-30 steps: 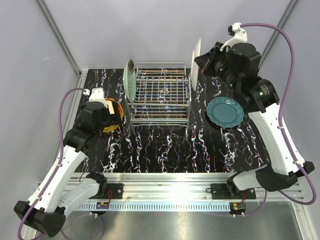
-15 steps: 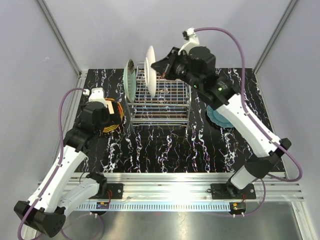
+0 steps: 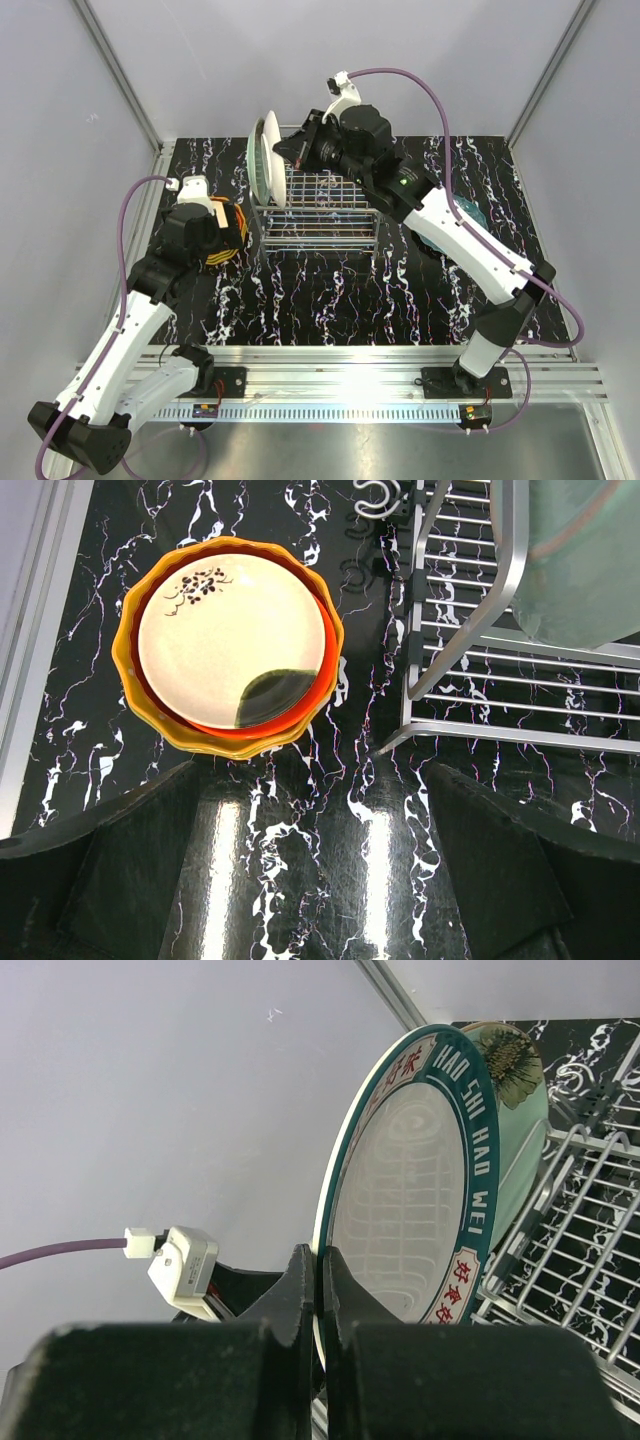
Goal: Load the plates into the dish rack
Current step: Insert the plate into the dish rack
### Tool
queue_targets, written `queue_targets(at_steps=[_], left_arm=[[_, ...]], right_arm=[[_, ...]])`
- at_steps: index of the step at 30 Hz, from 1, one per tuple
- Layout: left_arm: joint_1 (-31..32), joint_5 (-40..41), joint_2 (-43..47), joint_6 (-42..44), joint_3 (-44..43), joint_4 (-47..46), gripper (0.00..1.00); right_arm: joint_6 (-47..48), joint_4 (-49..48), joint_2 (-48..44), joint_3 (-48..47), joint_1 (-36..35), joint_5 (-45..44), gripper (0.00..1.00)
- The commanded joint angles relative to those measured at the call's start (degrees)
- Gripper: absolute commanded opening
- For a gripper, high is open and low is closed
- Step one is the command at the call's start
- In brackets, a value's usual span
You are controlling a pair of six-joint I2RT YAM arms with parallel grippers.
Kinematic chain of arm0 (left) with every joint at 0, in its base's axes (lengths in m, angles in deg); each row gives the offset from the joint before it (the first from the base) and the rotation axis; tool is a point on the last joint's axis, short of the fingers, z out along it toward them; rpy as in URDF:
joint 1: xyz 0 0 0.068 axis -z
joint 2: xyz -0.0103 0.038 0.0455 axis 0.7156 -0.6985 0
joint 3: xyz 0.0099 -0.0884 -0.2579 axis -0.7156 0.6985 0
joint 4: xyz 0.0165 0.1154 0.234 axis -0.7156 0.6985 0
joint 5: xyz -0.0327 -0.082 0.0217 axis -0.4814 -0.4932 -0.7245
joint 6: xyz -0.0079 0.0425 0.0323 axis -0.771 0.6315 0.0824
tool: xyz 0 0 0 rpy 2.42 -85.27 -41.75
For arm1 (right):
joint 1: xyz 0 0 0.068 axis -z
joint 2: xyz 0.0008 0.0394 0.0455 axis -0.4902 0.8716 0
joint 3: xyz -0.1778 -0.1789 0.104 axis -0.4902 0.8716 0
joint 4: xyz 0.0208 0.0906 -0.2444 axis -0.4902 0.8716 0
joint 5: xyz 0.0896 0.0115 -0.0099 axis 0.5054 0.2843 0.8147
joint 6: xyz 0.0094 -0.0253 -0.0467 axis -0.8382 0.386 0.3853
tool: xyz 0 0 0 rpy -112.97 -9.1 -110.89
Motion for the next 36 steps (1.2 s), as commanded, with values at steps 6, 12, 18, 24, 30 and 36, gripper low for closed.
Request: queue_targets(at_steps=[6,12,18,24,30,36], left_arm=[[0.2,1.0,0.7,0.5,-0.5,-2.9,0.99],[0.2,0.9,0.9,0.5,-0.5,-2.8,0.99],[0.2,0.8,1.0,0.5,-0.6,-2.8,0.99],[0.2,0.9,1.1,0.5,-0.5,-2.8,0.99],[0.2,0.8,1.1,0.5,-0.6,-2.9,0.99],[0.2,0.8,1.2,0.5,-0.6,-2.9,0.99]], right_arm=[[-0.9,-8.3,-0.2,-1.2,-1.2,-3.8,0.00],[-1.1,-8.6,0.1,1.7,-1.3,-6.3,0.00],[-0.9,-8.2,1.3,1.7,-1.2,-7.1,0.00],[-1.0,-7.7,2.7,1.0,-1.2,-7.5,0.02],[-1.2,-7.6,3.2,1.3,-1.4,-7.4,0.13],[-0.7,-6.9,4.0,0.6,-1.4,-7.8,0.24]])
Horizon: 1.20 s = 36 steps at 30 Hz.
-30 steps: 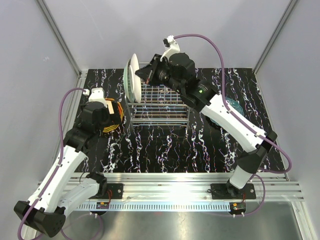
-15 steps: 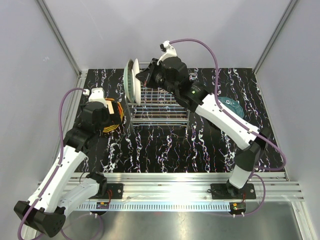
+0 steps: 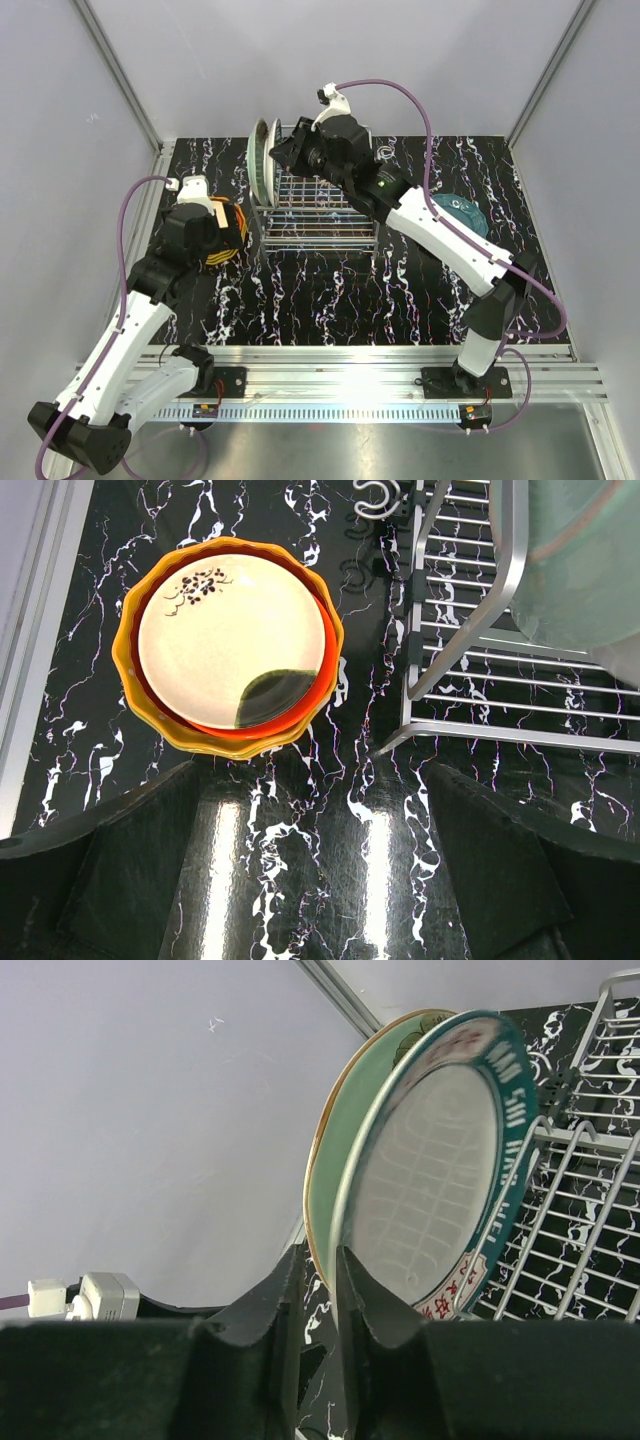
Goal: Load the plates into the dish rack
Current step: Insert the plate into the dish rack
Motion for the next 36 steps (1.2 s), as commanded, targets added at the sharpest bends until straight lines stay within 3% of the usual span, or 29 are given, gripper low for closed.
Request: queue_targets(at_steps=[1,6,22,28,36], left_arm=[[0.2,0.8,1.1,0.5,-0.6,-2.8,0.99],[0.2,0.7,1.0,0.5,-0.6,-2.8,0.99],[0.2,0.9,1.0,0.5,-0.5,-2.8,0.99],[0.2,0.8,1.1,0.5,-0.5,-2.9,0.99],[0.2,0.6,1.2,0.5,-0.5,-2.8,0.99]], right_arm=[[0.7,-3.3,0.3,-2.1,-0.6,-1.6,0.26],[1.0,-3.2,0.8,-2.6,-0.6,-1.4,0.37],[4.3,0.5,-1.1,-3.6,-0.6,-2.9,0.48],[4.9,2.4,-7.2,2.7,-0.5,-11.9,0.55],[3.2,2.7,-14.2,13.2,0.1,-17.3,0.64]])
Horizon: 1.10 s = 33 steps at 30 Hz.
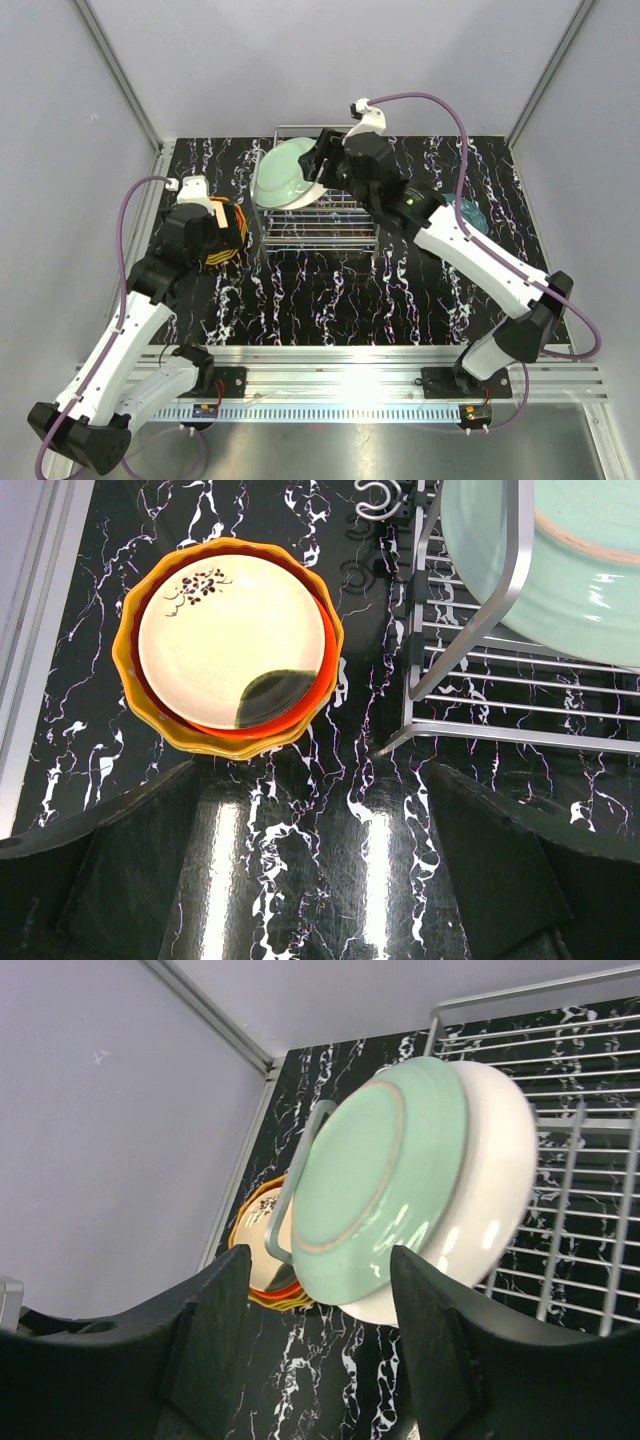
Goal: Load the plates into the dish rack
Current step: Insert the plate into the dish rack
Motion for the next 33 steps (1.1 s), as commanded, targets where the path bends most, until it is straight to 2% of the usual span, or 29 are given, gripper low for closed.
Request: queue_targets(at_steps=[1,4,7,15,22,27,32,33], left_arm=[[0.2,0.6,1.1,0.5,-0.5,-2.9,0.99],[0.2,0.7,1.0,0.5,-0.5,-2.8,0.99],[0.2,0.7,0.9,0.5,-0.5,-2.8,0.99],[0.2,0.8,0.9,0.5,-0.6,-2.8,0.99],[0.2,1.2,1.0,0.5,-0.5,-2.9,0.99],[0.2,0.9,2.0,0.8,-0.7,-3.4,0.99],[0.3,-1.0,4.0,1.8,0.1,-5.0,0.99],[0.4,-1.2,4.0,2.0,0.1,-5.1,0.99]], right_arm=[[-2.2,0.0,-4.3,2.7,1.1,-5.2,0.66],[-5.8,-1.2,-6.1,6.6,4.2,-1.3,0.74],[-7.8,-2.7,-7.0,9.3,6.3,3.1,0.74],[-9.9,-2.2,-2.8,7.7,10.6,9.4,0.76],[-10.9,-0.8,0.2,5.4,11.1,9.5,0.76],[-12.7,-1.5,-0.7,7.4,12.0,9.1,0.72],[-14.2,-4.6,-1.9,11.5,13.6,11.4,0.56],[-14.2,-4.8,-1.7,11.5,13.7,12.4,0.56]])
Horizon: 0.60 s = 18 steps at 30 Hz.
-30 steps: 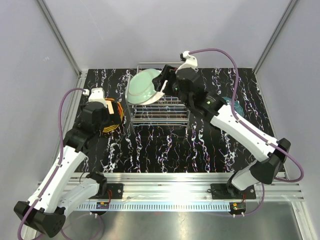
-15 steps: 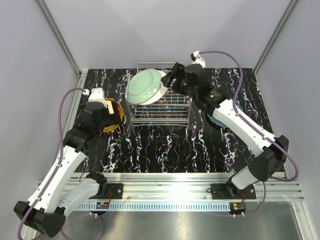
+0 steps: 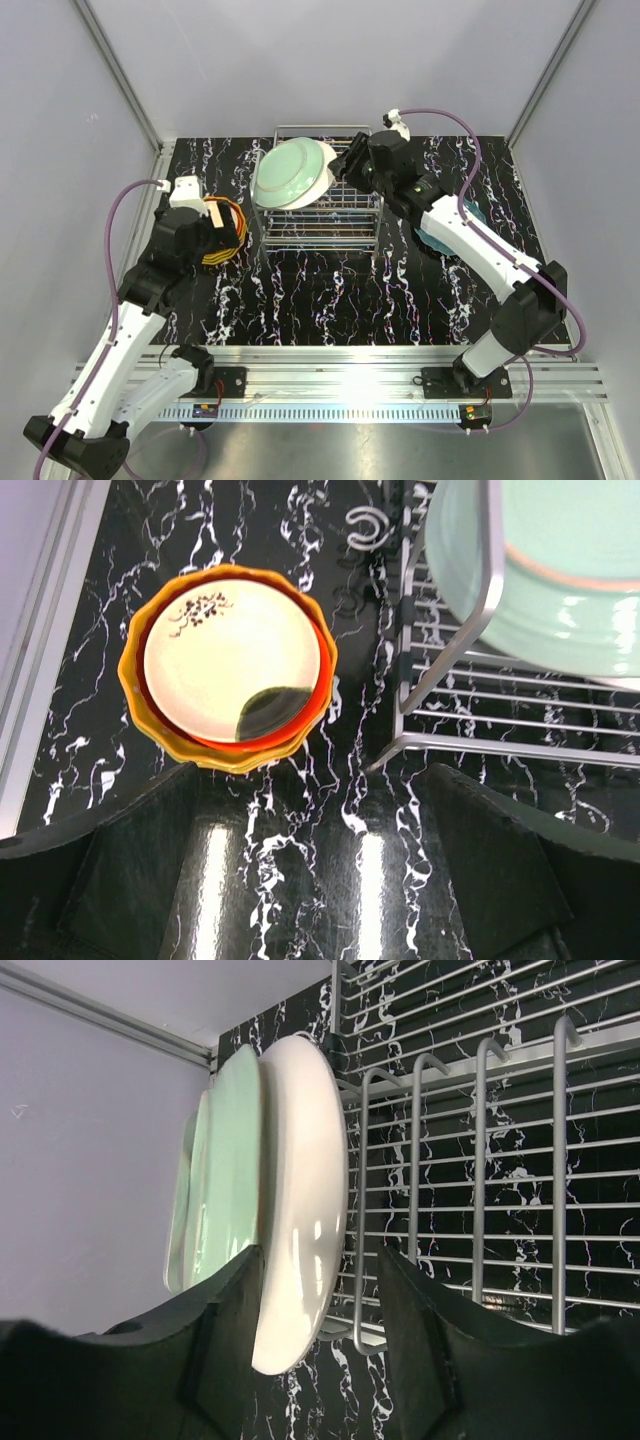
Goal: Load the plates into the dish rack
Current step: Insert the plate into the dish rack
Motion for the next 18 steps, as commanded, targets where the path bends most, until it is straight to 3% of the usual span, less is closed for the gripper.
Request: queue_targets(at_steps=[1,18], left_arm=[[0.4,-1.2,0.9,1.5,0.0,-4.2,0.99],[0.5,-0.3,0.4,1.6,0.0,-3.8,0.99]], right_arm=[[-1.6,-3.0,-1.8,1.0,1.0,2.8,0.55],[-1.4,-4.0,3.0,-1.6,1.9,7.7,0.54]])
